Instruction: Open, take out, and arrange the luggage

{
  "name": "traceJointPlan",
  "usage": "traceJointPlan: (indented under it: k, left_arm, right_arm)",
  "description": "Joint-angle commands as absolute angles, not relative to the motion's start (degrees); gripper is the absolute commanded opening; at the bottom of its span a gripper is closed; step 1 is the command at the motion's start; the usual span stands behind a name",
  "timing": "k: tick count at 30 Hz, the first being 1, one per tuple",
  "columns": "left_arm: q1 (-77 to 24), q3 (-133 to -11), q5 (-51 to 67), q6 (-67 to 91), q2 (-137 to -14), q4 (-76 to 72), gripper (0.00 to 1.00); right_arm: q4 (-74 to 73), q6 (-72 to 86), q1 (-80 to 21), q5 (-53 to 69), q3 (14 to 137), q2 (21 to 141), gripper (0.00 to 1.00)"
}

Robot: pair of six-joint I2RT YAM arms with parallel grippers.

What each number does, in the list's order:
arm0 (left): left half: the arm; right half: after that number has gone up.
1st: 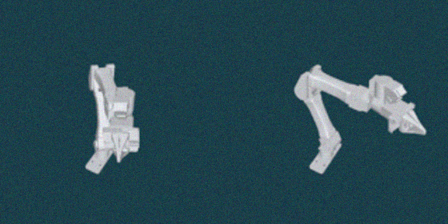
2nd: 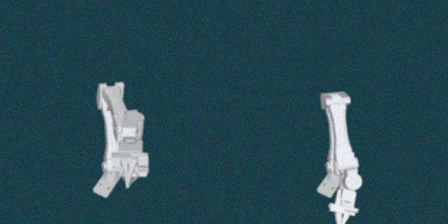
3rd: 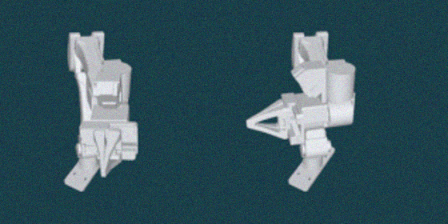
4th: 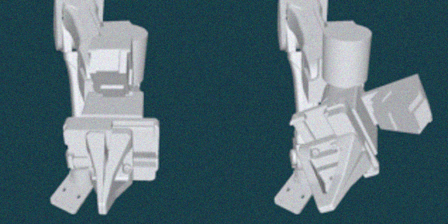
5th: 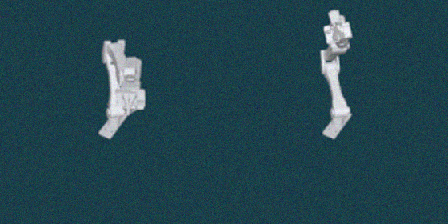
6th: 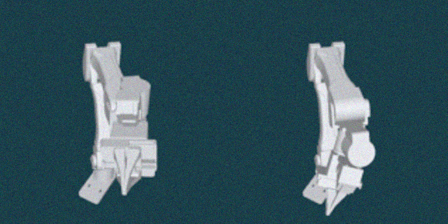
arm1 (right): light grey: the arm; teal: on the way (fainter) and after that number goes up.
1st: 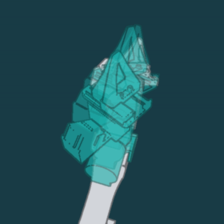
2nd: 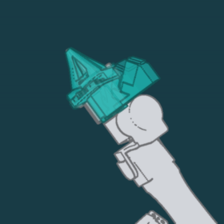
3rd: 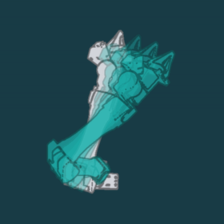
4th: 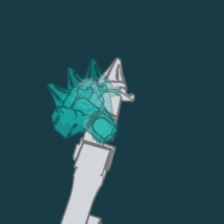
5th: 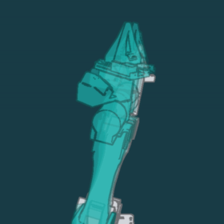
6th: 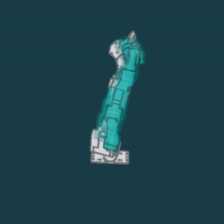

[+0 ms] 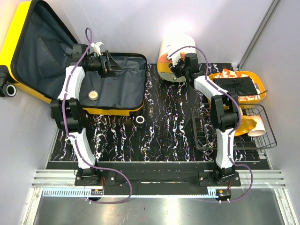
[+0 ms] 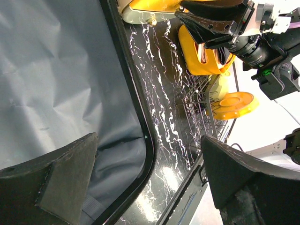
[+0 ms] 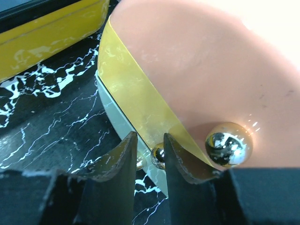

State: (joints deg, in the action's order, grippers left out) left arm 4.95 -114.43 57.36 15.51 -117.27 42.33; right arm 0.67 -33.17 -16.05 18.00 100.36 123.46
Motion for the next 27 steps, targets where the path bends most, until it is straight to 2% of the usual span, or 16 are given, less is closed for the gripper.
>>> traceJointPlan:
  k: [1,8,15,21,27]
  left_arm:
    - [5.7,-116.8,56.0,14.1,-116.3,40.5,0.95]
    - [5.7,-116.7,54.4,10.0,-115.1,40.6,0.96]
    - [5.5,-114.9,52.2,7.2,-113.1,40.0,0.97]
    - [5.6,-115.7,52.2,6.8,-113.9,39.6,0.97]
    - [5.6,-116.5,50.6,6.9,-113.7,39.6,0.97]
  right_arm:
    - [12.1,-34.2,-14.5,12.1,100.4,124.0,0.40]
    - [9.8,-24.5,-12.6,16.0,97.3,117.1,0.46]
    - [4.7,4.8,-9.1,23.7,95.1,108.8,0.58]
    - [0.4,27.2,-6.6,25.1,102.0,113.1,0.59]
    - [-6.5,40.1,-5.0,30.6,109.9,119.8,0.58]
